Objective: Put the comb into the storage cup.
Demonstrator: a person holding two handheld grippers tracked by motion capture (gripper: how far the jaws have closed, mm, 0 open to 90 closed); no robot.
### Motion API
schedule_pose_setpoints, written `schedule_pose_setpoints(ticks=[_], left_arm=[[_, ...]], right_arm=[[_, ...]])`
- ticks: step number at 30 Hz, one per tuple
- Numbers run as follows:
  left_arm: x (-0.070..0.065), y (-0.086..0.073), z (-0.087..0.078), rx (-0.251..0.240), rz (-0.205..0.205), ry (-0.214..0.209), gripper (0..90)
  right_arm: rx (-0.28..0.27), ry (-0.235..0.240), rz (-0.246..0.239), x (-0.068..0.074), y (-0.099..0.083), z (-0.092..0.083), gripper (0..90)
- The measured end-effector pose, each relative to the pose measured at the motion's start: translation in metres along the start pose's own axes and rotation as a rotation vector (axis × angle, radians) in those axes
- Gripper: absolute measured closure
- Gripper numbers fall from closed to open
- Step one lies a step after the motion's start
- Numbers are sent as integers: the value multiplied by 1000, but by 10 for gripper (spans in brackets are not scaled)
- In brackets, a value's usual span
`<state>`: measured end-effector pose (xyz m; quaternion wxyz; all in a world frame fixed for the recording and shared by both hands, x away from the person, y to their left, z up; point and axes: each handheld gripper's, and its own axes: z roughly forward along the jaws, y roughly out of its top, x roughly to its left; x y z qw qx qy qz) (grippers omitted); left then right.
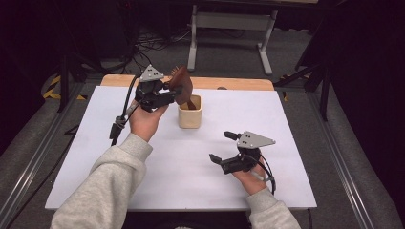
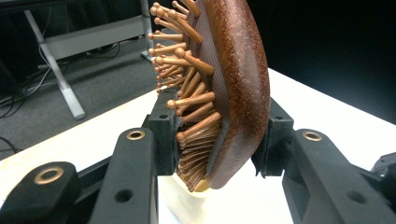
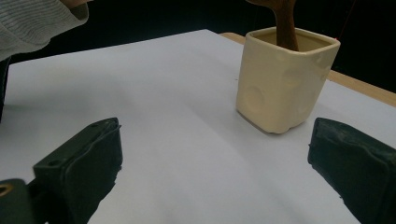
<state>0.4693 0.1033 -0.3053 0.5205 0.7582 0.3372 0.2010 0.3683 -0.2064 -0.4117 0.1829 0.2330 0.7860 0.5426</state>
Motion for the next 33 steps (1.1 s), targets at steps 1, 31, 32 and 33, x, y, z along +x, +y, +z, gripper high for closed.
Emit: schedule_pose_setpoints(ticks=[1,31,32,33], left_arm=[[1,-1,1,6,-3,2,598],[2,-15,7,73,36,33,458],[3,-17,6,68,41,33,442],[4,-18,4,65,42,31,427]], right_arm=[[0,0,1,0,0,0,39],[-3,2,1,0,0,-1,39],[-5,1,1,0,0,-1,39],[-8,2,2,0,0,-1,40]])
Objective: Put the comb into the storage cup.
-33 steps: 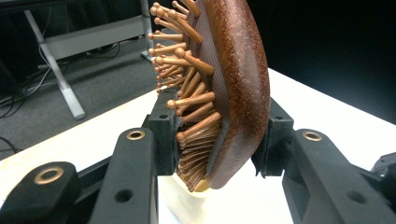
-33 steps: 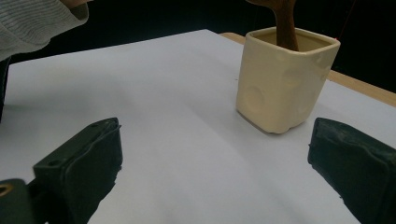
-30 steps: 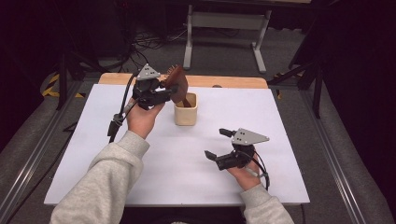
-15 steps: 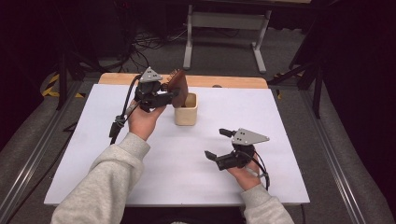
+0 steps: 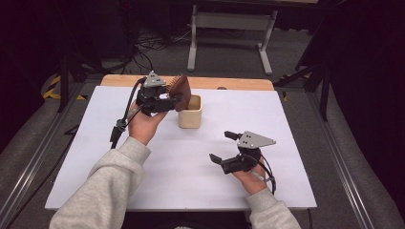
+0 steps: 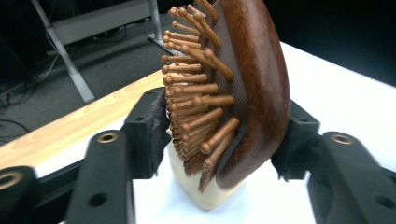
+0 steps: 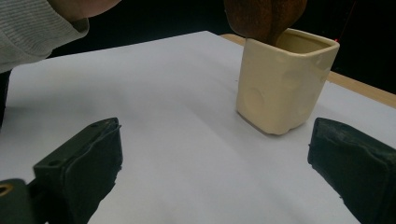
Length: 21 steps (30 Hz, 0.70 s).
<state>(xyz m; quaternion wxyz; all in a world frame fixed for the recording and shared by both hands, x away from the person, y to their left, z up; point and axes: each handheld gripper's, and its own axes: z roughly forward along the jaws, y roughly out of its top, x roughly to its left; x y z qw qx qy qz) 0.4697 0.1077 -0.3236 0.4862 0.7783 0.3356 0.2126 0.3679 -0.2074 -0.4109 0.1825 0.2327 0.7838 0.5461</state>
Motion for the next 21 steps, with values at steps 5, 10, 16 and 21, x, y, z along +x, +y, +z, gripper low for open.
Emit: schedule_pose_setpoints(ticks=[5,10,16,21], left_arm=[[9,-8,-13,-38,-4,-18,244],[13,-10,-29,-92,26,-26,79],[12,-15,-53,-133,54,-54,36],[13,-27,-74,-163,65,-81,20]], right_arm=[[-9,0,-1,-1,1,0,40],[-22,-1,-2,-3,4,-1,40],[-42,-15,3,-8,8,-8,40],[-52,-31,-2,-11,12,-16,40]])
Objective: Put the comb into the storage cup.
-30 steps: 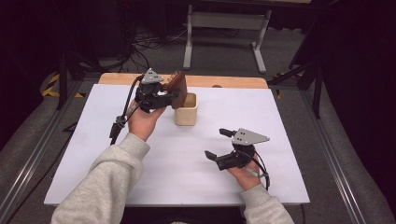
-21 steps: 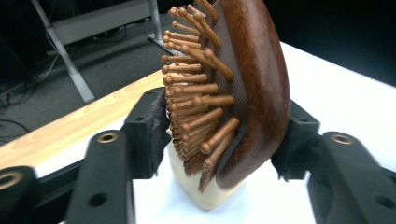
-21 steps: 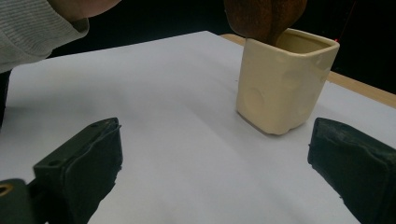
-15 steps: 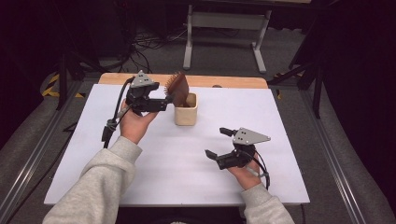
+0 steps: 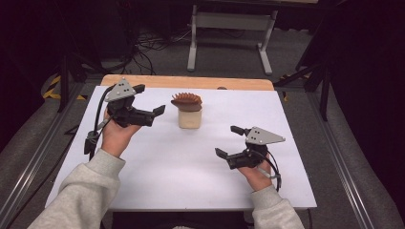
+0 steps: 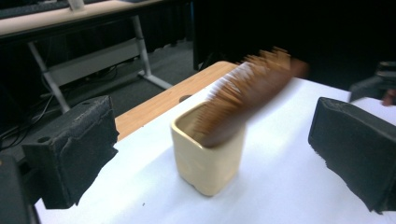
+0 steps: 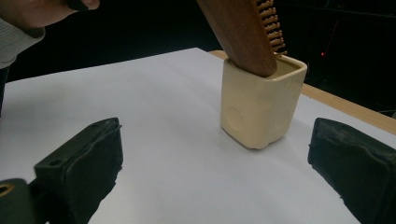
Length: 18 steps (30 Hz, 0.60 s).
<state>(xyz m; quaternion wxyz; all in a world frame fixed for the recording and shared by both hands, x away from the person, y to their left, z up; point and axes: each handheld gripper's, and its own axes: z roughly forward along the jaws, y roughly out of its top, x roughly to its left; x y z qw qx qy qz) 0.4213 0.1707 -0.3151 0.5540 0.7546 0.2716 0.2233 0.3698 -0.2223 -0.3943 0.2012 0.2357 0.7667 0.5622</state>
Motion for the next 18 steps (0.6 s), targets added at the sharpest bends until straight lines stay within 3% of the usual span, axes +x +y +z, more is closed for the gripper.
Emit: schedule_pose_setpoints(ticks=[6,18], left_arm=[[-2,-16,-22,-22,30,-11,13],[1,-56,-54,-53,-8,-22,10]], right_arm=[[-12,-15,3,-4,3,-9,40],[0,-22,1,-8,3,-18,40]])
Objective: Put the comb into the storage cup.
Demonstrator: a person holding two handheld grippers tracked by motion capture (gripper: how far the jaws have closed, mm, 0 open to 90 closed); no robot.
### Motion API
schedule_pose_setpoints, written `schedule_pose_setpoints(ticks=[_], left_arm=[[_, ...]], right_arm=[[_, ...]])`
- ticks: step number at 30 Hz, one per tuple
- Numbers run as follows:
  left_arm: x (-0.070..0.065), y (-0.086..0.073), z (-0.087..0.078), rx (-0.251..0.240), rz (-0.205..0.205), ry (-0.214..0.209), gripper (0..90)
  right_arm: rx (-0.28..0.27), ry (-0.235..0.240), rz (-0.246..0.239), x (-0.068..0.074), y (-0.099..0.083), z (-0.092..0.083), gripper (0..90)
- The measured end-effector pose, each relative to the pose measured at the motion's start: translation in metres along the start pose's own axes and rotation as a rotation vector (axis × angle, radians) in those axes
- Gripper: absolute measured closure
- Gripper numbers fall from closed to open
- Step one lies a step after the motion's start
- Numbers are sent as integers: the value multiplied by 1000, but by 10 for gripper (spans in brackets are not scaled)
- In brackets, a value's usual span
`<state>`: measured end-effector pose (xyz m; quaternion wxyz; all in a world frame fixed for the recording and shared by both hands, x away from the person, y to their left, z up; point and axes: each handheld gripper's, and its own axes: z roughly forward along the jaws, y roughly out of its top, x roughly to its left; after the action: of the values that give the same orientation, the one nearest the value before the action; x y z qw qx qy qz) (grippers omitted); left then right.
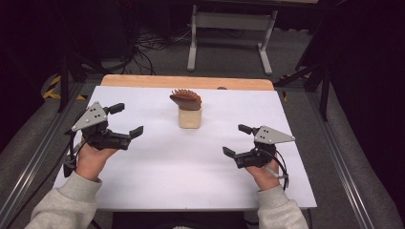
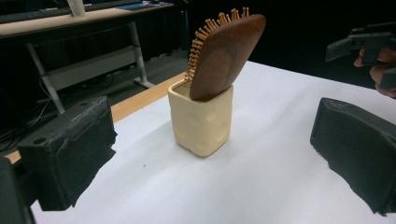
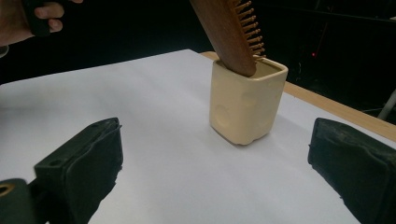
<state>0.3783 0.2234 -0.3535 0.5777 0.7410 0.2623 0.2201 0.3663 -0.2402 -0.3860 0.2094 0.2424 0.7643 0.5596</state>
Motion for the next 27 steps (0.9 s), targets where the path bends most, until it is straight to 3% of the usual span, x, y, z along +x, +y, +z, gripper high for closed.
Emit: schedule_pose_setpoints(ticks=[11,22,27], left_arm=[[3,-37,-18,4,-25,2,5],[2,-77,-20,25,-78,0,16],[3,-88,-19,45,-93,-4,17]], right_arm=[[13,-12,2,-2,-5,-6,40],[25,-13,6,-4,-16,-8,36],[28,-12,10,-5,-22,-11,36]])
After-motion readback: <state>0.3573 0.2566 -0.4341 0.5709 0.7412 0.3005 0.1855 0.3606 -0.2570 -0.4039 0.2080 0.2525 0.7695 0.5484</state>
